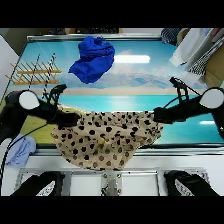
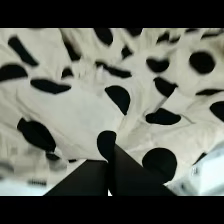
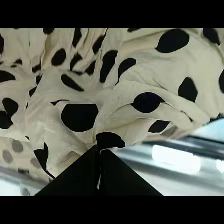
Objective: Fold the clothes and pants, and hang the long-sleeved shirts on hangers.
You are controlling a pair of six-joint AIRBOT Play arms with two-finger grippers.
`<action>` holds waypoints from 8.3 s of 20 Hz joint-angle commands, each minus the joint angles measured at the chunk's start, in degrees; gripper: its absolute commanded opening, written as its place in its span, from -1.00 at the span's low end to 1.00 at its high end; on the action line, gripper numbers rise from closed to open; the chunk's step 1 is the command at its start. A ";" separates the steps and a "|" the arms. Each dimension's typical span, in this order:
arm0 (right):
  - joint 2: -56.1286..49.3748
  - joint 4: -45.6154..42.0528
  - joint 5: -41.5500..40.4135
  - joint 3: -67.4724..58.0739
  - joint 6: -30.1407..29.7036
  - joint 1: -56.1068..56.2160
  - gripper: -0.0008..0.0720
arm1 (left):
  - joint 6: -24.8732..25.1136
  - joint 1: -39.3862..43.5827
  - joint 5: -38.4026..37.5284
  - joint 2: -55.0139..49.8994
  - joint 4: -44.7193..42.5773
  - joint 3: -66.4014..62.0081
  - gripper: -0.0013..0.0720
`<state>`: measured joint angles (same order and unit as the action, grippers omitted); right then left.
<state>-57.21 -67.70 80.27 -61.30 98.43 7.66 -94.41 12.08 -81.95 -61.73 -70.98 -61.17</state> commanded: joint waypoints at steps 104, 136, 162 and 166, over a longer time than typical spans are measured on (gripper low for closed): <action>-2.60 -24.00 11.72 -16.85 12.63 20.83 -0.94 | -21.51 23.30 6.88 8.50 -14.45 0.94 -0.93; -11.98 -21.97 10.21 -16.85 8.37 20.92 -0.94 | -3.63 -13.70 22.67 -22.05 -37.70 -20.50 0.97; -12.09 -20.52 10.21 -16.83 9.55 21.05 -0.94 | -0.37 -18.08 24.72 -59.39 -47.52 -45.46 0.38; -12.09 -20.55 11.10 -16.83 9.55 21.05 -0.94 | -0.81 -18.08 24.02 -59.36 -47.56 -45.46 -0.64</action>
<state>-69.25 -88.25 90.65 -78.15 107.98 28.64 -94.80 -5.98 -57.56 -121.14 -118.56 -106.52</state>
